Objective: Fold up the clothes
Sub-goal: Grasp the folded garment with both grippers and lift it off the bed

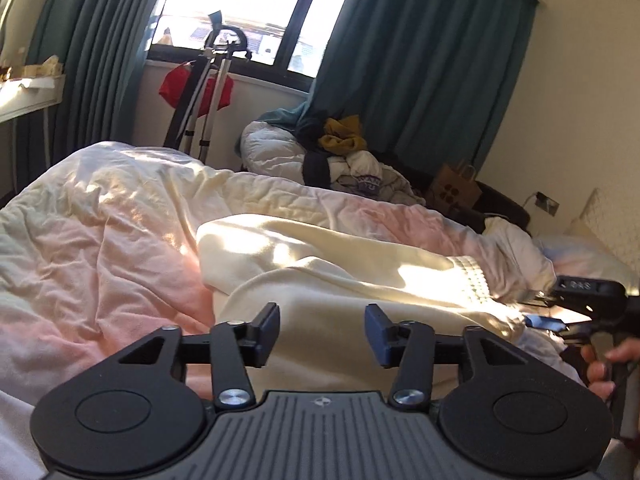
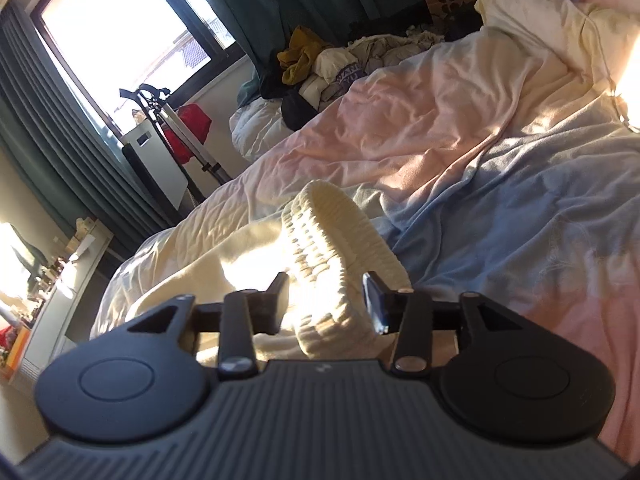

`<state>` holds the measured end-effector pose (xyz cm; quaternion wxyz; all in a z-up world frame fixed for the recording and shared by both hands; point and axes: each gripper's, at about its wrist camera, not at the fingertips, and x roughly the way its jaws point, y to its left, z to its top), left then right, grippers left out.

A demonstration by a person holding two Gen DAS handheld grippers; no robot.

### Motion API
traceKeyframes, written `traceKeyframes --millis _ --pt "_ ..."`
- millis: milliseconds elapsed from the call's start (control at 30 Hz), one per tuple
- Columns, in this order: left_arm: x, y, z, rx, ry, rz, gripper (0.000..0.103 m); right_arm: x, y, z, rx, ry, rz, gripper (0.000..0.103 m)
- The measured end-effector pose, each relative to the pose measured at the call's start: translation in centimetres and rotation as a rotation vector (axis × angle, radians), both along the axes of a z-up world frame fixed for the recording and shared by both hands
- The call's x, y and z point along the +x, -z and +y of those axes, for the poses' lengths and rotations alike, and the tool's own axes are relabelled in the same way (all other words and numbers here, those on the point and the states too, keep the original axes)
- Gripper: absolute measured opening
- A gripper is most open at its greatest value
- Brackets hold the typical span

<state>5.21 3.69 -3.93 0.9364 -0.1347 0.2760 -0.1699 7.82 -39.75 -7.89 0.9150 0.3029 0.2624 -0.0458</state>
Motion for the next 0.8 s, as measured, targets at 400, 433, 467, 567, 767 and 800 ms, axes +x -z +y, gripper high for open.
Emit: traceKeyframes --millis 400,433,467,567,767,800 --pt "4.3 3.3 4.3 -0.382 -0.106 0.25 0.1 0.0 6.1 1.0 0.434 -0.062 0.182 0.083" --pt "4.7 3.9 4.3 -0.393 -0.103 0.268 0.1 0.4 6.6 1.4 0.446 -0.074 0.189 0.083" --pt "5.1 4.4 4.3 -0.404 -0.1 0.286 0.1 0.7 6.9 1.8 0.452 -0.085 0.194 0.083" --pt "6.4 6.2 4.1 -0.447 -0.097 0.349 0.1 1.8 8.1 2.5 0.485 -0.08 0.195 0.083" --pt "7.9 8.9 4.1 -0.531 -0.099 0.414 0.098 3.1 9.4 2.4 0.62 -0.035 0.12 0.091" --pt "7.9 9.1 4.2 -0.54 -0.103 0.416 0.097 3.1 9.3 2.4 0.635 -0.035 0.097 0.091"
